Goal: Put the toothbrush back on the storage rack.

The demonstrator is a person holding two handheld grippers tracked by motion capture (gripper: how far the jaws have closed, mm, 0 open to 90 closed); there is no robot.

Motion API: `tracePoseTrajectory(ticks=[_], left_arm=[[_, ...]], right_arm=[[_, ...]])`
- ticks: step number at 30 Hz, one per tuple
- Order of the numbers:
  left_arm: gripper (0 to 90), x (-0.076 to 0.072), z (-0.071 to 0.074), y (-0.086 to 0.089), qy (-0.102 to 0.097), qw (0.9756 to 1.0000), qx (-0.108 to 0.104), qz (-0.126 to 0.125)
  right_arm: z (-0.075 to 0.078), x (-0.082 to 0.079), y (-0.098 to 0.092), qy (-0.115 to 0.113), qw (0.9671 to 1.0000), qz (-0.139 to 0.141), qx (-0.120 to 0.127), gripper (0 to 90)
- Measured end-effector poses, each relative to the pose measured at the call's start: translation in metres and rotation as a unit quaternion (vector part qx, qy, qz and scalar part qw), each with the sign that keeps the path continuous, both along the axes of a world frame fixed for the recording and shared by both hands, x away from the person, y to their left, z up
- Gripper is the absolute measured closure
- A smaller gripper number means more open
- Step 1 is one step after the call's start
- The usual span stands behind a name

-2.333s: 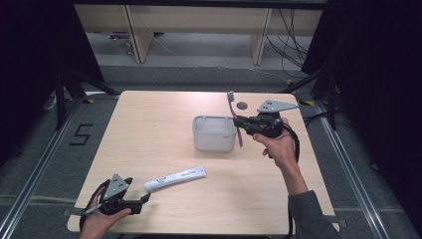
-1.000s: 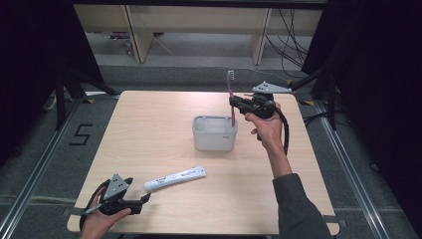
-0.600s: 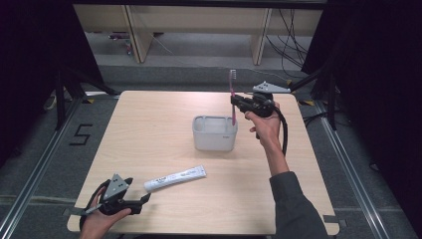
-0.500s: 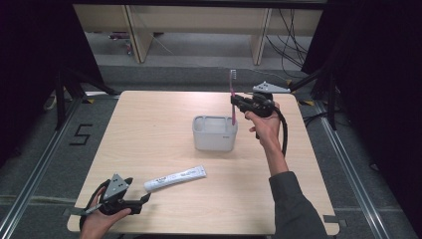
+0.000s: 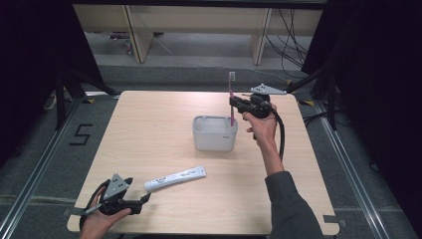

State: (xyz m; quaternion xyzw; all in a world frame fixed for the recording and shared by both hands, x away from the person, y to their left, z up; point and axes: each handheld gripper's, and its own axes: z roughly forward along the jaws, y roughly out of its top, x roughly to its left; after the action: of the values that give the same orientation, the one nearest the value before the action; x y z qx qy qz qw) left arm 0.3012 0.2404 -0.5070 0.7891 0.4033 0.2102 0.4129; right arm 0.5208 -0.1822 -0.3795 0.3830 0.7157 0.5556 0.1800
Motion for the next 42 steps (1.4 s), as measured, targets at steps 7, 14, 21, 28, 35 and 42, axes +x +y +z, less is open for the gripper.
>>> tracePoseTrajectory(ticks=[7, 14, 21, 28, 35, 42], left_arm=[[15.1, 0.0, -0.001, -0.001, 0.001, 1.0, 0.0, -0.001], [15.1, 0.0, -0.001, -0.001, 0.0, 1.0, 0.0, -0.002], [15.1, 0.0, -0.001, -0.001, 0.001, 1.0, -0.001, -0.002], [15.1, 0.001, -0.002, -0.002, 0.001, 1.0, -0.005, -0.001], [15.1, 0.0, -0.001, -0.002, 0.003, 1.0, 0.001, 0.001], [15.1, 0.0, -0.001, -0.001, -0.001, 1.0, -0.002, -0.004]], right_arm=[[-0.013, 0.002, -0.001, 0.011, 0.9999, -0.007, 0.005, 82.2], [-0.023, 0.003, 0.0, 0.011, 0.9999, -0.008, 0.007, 82.1], [-0.032, 0.004, -0.002, 0.011, 0.9999, -0.008, -0.002, 82.1], [-0.044, 0.002, 0.003, 0.028, 0.9996, -0.005, -0.001, 82.0], [-0.047, 0.001, 0.004, 0.034, 0.9994, -0.01, -0.003, 81.9], [-0.052, 0.001, 0.004, 0.028, 0.9995, -0.007, -0.014, 81.9]])
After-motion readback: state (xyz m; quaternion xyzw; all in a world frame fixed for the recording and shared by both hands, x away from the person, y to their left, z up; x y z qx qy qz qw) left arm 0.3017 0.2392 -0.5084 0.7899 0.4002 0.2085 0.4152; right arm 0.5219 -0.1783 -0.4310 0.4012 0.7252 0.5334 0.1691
